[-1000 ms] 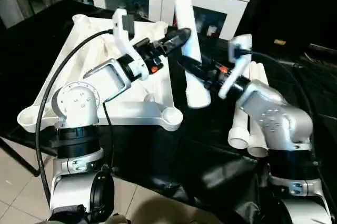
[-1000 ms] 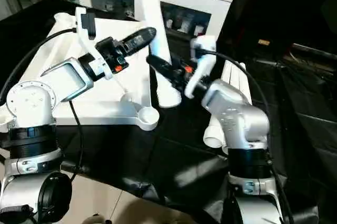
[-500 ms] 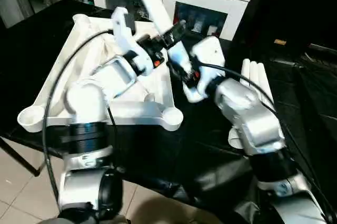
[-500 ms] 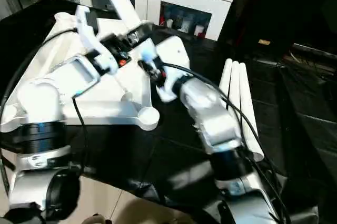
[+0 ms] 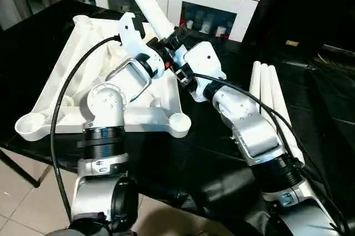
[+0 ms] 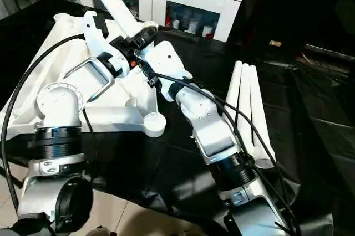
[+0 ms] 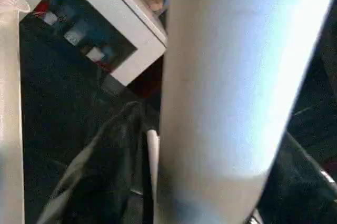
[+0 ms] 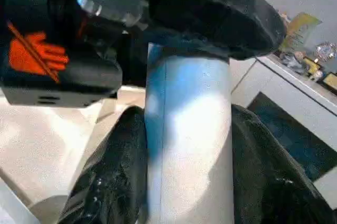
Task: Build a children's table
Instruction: Pick table leg
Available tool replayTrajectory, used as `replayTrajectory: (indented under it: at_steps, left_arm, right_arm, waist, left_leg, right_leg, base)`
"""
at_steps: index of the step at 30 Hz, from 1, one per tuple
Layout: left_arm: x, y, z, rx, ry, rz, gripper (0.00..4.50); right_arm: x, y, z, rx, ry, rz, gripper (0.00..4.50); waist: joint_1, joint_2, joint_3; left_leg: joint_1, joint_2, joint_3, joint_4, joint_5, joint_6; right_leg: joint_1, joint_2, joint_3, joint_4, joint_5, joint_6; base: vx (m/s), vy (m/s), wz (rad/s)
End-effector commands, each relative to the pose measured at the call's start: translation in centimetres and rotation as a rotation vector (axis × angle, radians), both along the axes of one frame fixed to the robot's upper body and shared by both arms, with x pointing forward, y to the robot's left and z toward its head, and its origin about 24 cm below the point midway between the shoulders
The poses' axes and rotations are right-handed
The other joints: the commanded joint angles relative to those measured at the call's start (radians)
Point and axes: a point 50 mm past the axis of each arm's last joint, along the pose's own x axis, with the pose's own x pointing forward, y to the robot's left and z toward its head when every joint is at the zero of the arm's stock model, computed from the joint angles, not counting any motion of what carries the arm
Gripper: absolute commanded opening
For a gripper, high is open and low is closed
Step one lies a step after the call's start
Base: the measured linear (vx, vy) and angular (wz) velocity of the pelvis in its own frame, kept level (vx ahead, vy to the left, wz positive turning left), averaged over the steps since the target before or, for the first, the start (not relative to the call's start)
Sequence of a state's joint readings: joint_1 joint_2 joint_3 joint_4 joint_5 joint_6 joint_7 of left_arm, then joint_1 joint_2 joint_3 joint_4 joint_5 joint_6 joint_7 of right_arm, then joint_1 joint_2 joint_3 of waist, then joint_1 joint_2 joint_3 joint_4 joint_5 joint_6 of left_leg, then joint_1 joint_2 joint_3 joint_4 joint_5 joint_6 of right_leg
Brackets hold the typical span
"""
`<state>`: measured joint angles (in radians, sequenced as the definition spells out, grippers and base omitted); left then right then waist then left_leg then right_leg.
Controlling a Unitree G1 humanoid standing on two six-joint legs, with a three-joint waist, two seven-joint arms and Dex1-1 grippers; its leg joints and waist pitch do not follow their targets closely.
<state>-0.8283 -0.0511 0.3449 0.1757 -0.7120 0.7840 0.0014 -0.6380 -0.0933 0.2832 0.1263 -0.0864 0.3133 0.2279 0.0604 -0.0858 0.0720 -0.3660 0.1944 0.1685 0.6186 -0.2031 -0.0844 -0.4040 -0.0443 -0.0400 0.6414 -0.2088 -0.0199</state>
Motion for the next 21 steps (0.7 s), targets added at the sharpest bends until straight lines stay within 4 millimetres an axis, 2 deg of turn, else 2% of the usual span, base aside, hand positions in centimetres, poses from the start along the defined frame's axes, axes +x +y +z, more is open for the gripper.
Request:
replayTrajectory:
  at_steps: [1, 4, 5, 7, 8, 9, 14, 17, 21]
  left_arm:
    - [0.4, 0.7, 0.0, -0.001, 0.013, 0.056, 2.75]
    - [0.4, 0.6, 0.1, -0.009, 0.005, 0.046, 2.52]
    - [0.4, 0.6, 0.1, -0.009, 0.005, 0.046, 2.32]
    - [0.3, 0.4, 0.1, 0.008, -0.007, 0.038, 2.32]
    - [0.3, 0.4, 0.1, 0.012, -0.014, 0.031, 2.10]
    - [0.1, 0.2, 0.2, 0.017, -0.024, 0.013, 2.02]
    - [-0.2, -0.2, 0.3, 0.067, -0.065, -0.044, 1.89]
    - [-0.6, -0.2, 0.5, 0.176, -0.149, -0.138, 1.88]
    - [-1.4, -0.1, 0.6, 0.279, -0.238, -0.273, 1.88]
  right_arm:
    - [0.4, -0.8, 1.1, 0.008, -0.054, -0.041, 1.81]
    - [0.4, -0.8, 1.0, 0.009, -0.055, -0.042, 1.80]
    - [0.4, -0.8, 1.0, 0.009, -0.055, -0.042, 1.80]
    - [0.5, -0.7, 1.0, 0.011, -0.054, -0.031, 1.80]
    - [0.4, -0.6, 1.0, 0.014, -0.054, -0.024, 2.36]
    - [0.4, -0.5, 1.0, 0.018, -0.053, -0.015, 2.50]
    - [0.2, -0.3, 1.0, 0.046, -0.025, 0.037, 2.92]
    - [-0.3, -0.5, 0.9, 0.093, 0.081, 0.179, 3.13]
    - [-0.7, -1.6, 0.7, 0.145, 0.201, 0.274, 3.21]
  waist:
    - [-0.001, 0.014, -0.079]
    - [-0.001, 0.014, -0.079]
    - [-0.001, 0.014, -0.079]
    - [-0.001, 0.015, -0.078]
    - [-0.001, 0.015, -0.079]
    - [-0.001, 0.015, -0.079]
    - [-0.001, 0.017, -0.080]
    - [-0.002, 0.019, -0.079]
    - [0.001, 0.021, -0.080]
  left_leg:
    - [0.008, 0.022, -0.006, -0.068, -0.024, -0.022]
    - [0.009, 0.022, -0.006, -0.067, -0.020, -0.016]
    - [0.009, 0.022, -0.006, -0.067, -0.021, -0.015]
    - [0.010, 0.024, -0.005, -0.067, -0.027, -0.012]
    - [0.010, 0.023, -0.005, -0.066, -0.025, -0.011]
    - [0.010, 0.023, -0.005, -0.066, -0.023, -0.010]
    - [0.010, 0.023, -0.005, -0.066, -0.018, -0.007]
    - [0.012, 0.026, -0.005, -0.068, -0.028, 0.012]
    - [0.014, 0.028, -0.006, -0.068, -0.004, 0.010]
  right_leg:
    - [0.072, -0.072, 0.052, -0.056, 0.109, -0.155]
    - [0.073, -0.072, 0.052, -0.055, 0.118, -0.160]
    - [0.072, -0.073, 0.052, -0.055, 0.117, -0.162]
    - [0.071, -0.073, 0.052, -0.056, 0.109, -0.167]
    - [0.071, -0.073, 0.052, -0.056, 0.110, -0.168]
    - [0.071, -0.072, 0.052, -0.055, 0.112, -0.168]
    - [0.072, -0.073, 0.052, -0.053, 0.121, -0.171]
    - [0.070, -0.072, 0.051, -0.053, 0.117, -0.176]
    - [0.070, -0.073, 0.050, -0.049, 0.147, -0.196]
  base:
    - [0.000, 0.000, 0.00]
    - [0.000, 0.000, 0.00]
    - [0.000, 0.000, 0.00]
    - [0.000, 0.000, 0.00]
    - [0.000, 0.000, 0.00]
    - [0.000, 0.000, 0.00]
    - [0.000, 0.000, 0.00]
    - [0.000, 0.000, 0.00]
    - [0.000, 0.000, 0.00]
